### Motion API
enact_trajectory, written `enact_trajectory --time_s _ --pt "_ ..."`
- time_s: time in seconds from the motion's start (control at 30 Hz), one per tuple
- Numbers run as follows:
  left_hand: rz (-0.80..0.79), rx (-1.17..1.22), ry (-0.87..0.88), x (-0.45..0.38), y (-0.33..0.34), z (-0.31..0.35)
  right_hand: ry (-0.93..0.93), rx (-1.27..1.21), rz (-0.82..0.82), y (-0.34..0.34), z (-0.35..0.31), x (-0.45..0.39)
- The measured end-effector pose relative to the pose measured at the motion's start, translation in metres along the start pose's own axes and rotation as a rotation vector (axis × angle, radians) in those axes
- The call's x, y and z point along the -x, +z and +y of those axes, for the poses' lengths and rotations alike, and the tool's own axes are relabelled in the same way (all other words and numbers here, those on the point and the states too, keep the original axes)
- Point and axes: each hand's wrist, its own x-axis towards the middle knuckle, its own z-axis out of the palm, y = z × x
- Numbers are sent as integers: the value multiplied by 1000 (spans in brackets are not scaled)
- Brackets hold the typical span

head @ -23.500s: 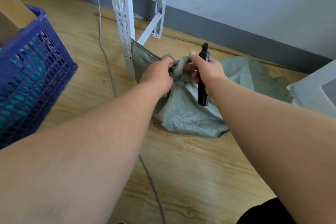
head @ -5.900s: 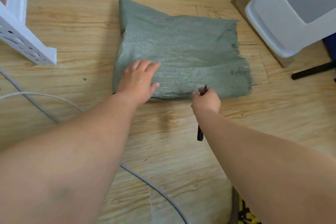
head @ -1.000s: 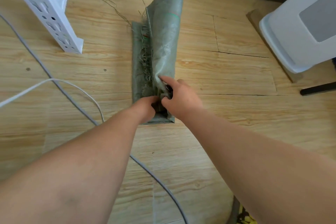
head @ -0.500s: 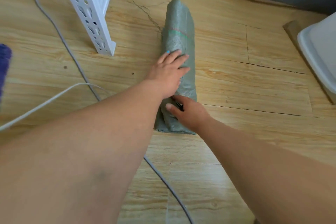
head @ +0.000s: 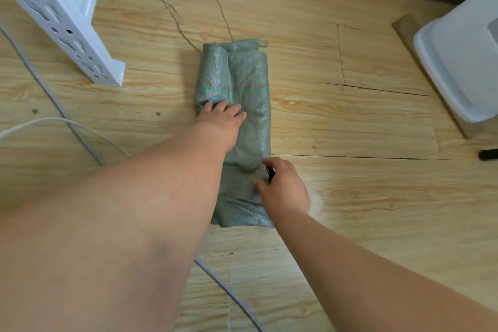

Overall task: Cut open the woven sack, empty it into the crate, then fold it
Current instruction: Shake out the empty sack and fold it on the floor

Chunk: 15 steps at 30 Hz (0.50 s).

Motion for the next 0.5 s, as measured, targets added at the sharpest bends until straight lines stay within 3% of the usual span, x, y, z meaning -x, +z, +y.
enact_trajectory --time_s 0.13,0.2,0.23,0.3,0.37,0.4,0.43,0.5 --pt "-98 159 -69 7 16 8 290 -164 -154 5 8 -1" --pt "-144 240 -45 6 7 5 347 -192 -187 6 10 -3" --pt "-110 279 -35 7 1 1 364 -194 -192 6 11 -5" --pt "122 381 -78 12 -2 -3 423 -277 -181 4 12 -9" --pt "427 555 -250 27 12 -1 475 -404 -131 0 11 -12" --pt "503 686 -357 35 21 2 482 -454 -101 -2 11 -14" --pt "514 838 -450 43 31 5 486 -507 -77 -5 10 -15" --pt "379 1135 -530 54 45 9 495 -607 -66 -11 8 -18"
